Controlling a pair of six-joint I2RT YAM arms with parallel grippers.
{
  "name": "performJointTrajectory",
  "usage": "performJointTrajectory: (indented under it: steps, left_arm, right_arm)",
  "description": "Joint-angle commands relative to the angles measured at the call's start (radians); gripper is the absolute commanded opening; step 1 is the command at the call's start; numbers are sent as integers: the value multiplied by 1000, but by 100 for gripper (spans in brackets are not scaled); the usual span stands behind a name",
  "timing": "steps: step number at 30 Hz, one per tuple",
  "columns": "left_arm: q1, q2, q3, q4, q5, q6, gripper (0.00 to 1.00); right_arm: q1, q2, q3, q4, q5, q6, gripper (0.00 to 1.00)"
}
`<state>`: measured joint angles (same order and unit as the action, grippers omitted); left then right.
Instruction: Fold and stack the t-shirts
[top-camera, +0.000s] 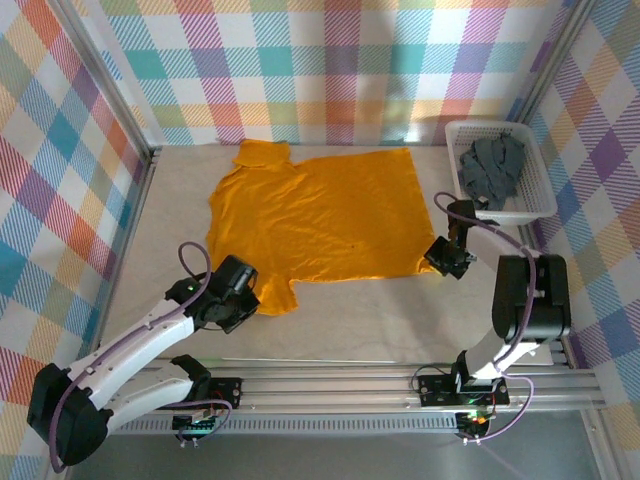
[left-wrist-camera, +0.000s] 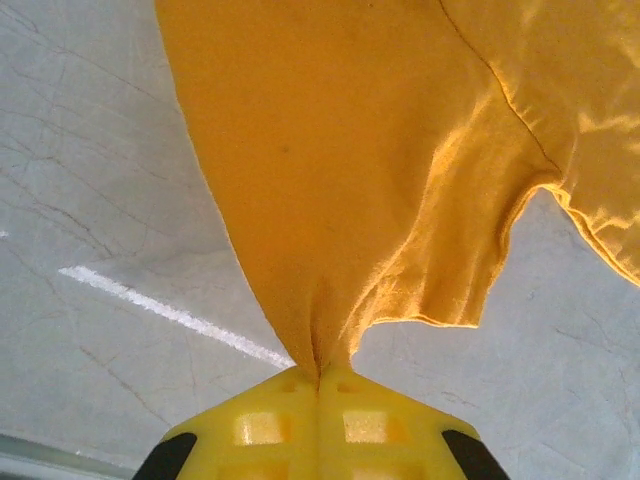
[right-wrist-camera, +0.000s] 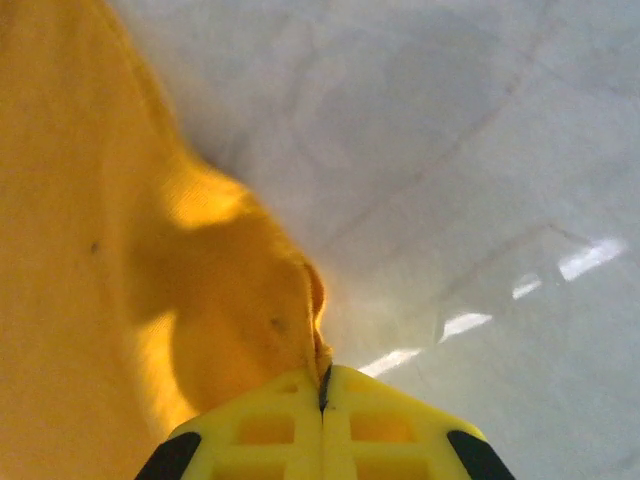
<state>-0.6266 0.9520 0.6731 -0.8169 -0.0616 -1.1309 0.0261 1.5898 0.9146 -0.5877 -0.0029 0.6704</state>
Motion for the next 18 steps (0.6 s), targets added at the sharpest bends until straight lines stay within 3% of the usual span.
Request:
performJointTrajectory:
  steps: [1, 12, 18]
  left_arm:
    - [-20, -58, 23, -114, 44, 13, 0]
    - [-94, -241, -8, -250, 122, -49, 0]
    - [-166, -232, -6, -226, 62, -83, 0]
  right_arm:
    - [6, -110, -56, -61, 23, -4, 0]
    - [12, -468, -209, -244, 34, -3, 0]
    - [21, -582, -242, -300, 13, 32, 0]
